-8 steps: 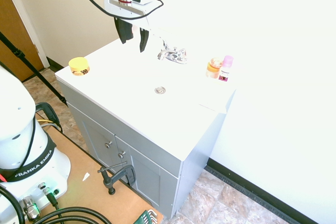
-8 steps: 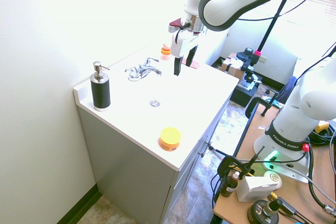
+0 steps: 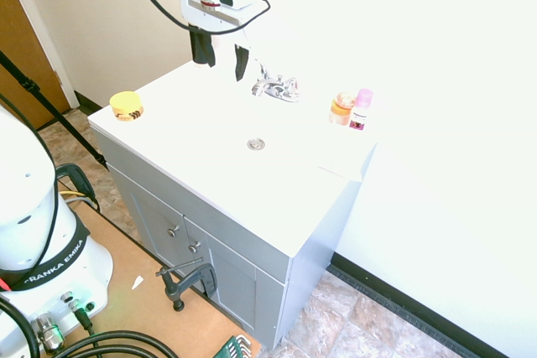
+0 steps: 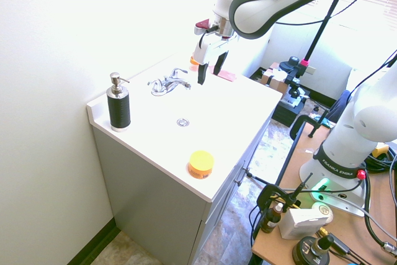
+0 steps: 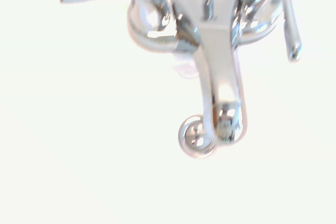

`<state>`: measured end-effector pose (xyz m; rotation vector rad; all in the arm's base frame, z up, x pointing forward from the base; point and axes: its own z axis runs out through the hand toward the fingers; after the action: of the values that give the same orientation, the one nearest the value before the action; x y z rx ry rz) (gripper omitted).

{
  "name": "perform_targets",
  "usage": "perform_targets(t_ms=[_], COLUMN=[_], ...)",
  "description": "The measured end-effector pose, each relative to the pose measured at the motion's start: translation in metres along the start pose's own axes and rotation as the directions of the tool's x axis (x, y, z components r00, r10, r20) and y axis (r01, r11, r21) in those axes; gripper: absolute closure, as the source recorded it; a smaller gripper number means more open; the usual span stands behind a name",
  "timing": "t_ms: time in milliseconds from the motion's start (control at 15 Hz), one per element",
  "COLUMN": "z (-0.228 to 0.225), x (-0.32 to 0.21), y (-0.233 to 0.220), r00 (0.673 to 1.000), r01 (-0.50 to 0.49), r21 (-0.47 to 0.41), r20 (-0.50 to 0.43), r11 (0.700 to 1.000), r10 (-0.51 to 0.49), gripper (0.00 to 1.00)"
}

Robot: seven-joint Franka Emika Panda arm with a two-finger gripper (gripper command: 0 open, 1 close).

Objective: Turn off the cold water

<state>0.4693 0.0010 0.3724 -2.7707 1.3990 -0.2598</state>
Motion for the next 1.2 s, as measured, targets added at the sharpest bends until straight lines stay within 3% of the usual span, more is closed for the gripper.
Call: perform_targets(t_ms=[533,1200], z=[0.055,0.081], x=[0.094,0.12], y=[-0.05,-0.029], r00=[0.995,0.991], r01=[-0.084,-0.115], r21=[-0.058,-0.122], r20=[-0.067,-0.08], r11=[0.995,0.986], r10=[0.08,0.106], gripper=[0.0,0.0])
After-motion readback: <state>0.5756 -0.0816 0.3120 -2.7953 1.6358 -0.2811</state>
